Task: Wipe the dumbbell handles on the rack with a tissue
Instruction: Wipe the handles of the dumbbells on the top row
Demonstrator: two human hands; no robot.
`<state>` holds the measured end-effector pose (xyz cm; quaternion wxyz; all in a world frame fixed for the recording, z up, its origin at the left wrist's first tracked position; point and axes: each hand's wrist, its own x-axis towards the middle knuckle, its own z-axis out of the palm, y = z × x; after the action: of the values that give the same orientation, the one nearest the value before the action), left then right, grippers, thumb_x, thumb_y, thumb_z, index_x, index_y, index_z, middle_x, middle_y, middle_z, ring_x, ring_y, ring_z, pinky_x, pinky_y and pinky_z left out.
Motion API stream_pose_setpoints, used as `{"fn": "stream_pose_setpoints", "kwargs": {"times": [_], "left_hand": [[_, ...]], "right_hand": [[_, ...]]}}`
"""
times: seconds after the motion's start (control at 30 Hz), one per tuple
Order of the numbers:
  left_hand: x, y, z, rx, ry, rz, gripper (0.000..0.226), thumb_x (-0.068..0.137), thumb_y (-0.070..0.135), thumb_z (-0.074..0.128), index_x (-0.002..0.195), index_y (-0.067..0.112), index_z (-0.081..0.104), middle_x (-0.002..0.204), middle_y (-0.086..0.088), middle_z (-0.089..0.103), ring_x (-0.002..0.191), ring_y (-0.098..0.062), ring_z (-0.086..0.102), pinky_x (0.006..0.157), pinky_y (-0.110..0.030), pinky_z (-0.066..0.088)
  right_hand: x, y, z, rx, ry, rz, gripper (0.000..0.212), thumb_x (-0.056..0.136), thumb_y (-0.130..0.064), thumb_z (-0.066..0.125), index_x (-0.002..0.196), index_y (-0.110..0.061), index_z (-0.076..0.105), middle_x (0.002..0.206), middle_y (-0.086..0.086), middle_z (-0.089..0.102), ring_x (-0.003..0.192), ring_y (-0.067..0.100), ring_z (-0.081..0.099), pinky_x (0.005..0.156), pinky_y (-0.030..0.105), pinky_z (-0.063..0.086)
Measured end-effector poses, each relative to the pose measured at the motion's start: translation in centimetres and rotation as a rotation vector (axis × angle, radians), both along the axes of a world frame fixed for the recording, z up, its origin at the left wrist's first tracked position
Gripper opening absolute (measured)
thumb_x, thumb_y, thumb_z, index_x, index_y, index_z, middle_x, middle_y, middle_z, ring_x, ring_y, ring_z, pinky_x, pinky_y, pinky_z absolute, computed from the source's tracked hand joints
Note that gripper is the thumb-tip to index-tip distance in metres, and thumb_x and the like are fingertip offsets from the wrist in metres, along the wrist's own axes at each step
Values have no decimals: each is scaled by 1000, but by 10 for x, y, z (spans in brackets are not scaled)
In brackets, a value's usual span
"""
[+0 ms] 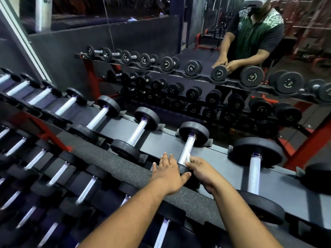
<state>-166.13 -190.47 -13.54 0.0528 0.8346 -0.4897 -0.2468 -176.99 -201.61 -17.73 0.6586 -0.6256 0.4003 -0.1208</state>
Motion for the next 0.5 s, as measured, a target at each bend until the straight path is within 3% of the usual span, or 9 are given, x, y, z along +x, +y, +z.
{"fn": "stream_pose_setpoints", "kwargs": {"times": [0.07, 0.13, 0.17, 0.27, 0.4, 0.5], "left_hand": [[-1, 0, 1, 7, -2, -6, 101, 96, 70, 36, 159, 8, -13, 167, -15, -19, 155, -29, -11, 125, -51, -2], [-1, 1, 2, 10, 2, 0, 103, 95, 72, 36, 159, 8, -13, 167, -14, -19, 155, -28, -11, 125, -51, -3], [-2, 1, 2, 10, 0, 1, 103, 95, 72, 36, 159, 8, -13, 167, -14, -19, 155, -28, -11, 125, -52, -3], [-3, 1, 2, 12, -7, -2, 104, 95, 72, 36, 159, 7, -13, 167, -15, -19, 155, -28, -11, 125, -52, -3], [0, 0, -1, -3, 8, 2, 101, 96, 70, 38, 159, 8, -11, 167, -14, -18, 155, -28, -11, 125, -53, -2], [0, 0, -1, 1, 6, 0, 101, 96, 71, 37, 159, 9, -12, 167, -14, -18, 155, -28, -12, 125, -52, -3]], "right_hand": [[10, -6, 11, 5, -34, -108, 18, 95, -19, 55, 99, -6, 66, 96, 21, 72, 83, 30, 67, 77, 45, 55], [27, -15, 25, 69, -108, -252, 11, 99, -15, 52, 93, -10, 60, 86, 14, 65, 77, 24, 60, 65, 35, 49], [33, -21, 30, 131, -166, -322, 12, 100, -14, 51, 94, -10, 61, 86, 13, 65, 83, 26, 61, 70, 35, 49], [33, -25, 22, 233, -222, -375, 24, 94, -20, 57, 109, -3, 66, 96, 15, 73, 106, 35, 65, 104, 47, 47], [10, -6, 4, 277, -107, -198, 38, 92, -20, 64, 120, 6, 63, 110, 28, 70, 104, 43, 65, 105, 55, 43], [18, -19, 10, 323, -161, -240, 47, 86, -27, 70, 122, 2, 64, 108, 23, 72, 106, 41, 67, 104, 49, 48]]}}
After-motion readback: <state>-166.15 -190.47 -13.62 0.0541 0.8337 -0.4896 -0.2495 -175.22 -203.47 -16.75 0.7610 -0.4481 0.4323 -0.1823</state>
